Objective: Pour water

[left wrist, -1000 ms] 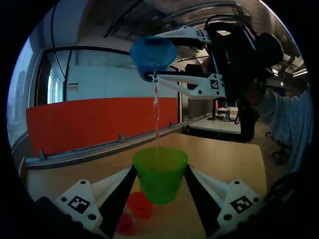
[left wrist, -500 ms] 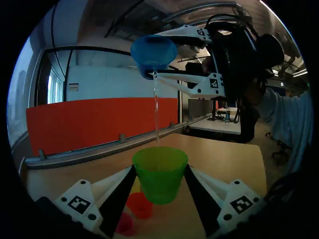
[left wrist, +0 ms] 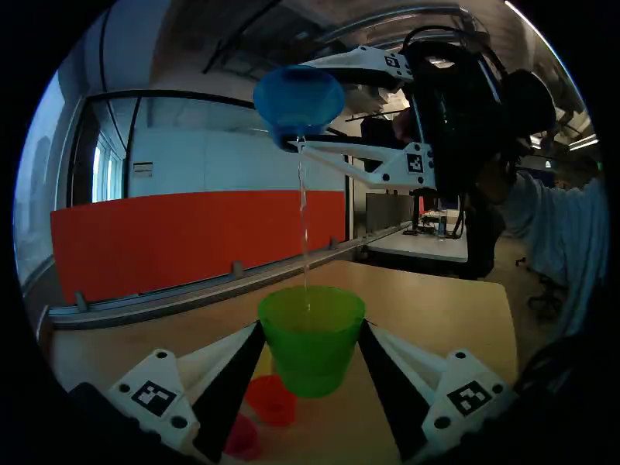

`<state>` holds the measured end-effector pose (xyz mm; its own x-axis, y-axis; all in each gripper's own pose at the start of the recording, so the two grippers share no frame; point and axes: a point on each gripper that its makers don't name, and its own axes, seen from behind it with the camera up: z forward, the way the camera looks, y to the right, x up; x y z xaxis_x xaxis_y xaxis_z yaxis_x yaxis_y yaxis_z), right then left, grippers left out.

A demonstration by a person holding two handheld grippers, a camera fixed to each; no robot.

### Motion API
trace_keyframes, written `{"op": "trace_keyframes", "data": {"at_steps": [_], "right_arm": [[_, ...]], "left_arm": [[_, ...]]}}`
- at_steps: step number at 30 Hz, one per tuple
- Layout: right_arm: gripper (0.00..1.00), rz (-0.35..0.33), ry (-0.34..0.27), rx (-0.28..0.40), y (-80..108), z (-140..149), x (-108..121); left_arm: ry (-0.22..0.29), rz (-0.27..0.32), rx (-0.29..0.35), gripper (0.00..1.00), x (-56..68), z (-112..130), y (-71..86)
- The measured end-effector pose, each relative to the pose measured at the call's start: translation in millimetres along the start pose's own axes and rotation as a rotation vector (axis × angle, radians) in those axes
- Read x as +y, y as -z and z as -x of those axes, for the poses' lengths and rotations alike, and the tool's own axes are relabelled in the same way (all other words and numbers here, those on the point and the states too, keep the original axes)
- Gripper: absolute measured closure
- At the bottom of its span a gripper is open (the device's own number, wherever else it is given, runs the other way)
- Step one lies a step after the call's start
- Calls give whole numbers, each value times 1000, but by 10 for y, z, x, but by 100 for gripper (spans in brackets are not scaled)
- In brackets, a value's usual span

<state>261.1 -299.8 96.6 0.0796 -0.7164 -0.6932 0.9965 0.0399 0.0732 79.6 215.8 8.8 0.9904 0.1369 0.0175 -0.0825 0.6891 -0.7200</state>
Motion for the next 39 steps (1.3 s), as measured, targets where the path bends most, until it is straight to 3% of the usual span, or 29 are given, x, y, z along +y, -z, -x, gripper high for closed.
{"op": "trace_keyframes", "data": {"at_steps": [20,29,39], "right_arm": [[9,5,124,-3,-18,-94,-11],[10,-2,221,-4,-10,-122,-29],[9,-6,254,0,-16,-174,-47]], "left_arm": [[2,-1,-2,15,6,6,-17],[7,0,-1,15,9,4,-17],[8,2,1,15,22,-5,-16]]}}
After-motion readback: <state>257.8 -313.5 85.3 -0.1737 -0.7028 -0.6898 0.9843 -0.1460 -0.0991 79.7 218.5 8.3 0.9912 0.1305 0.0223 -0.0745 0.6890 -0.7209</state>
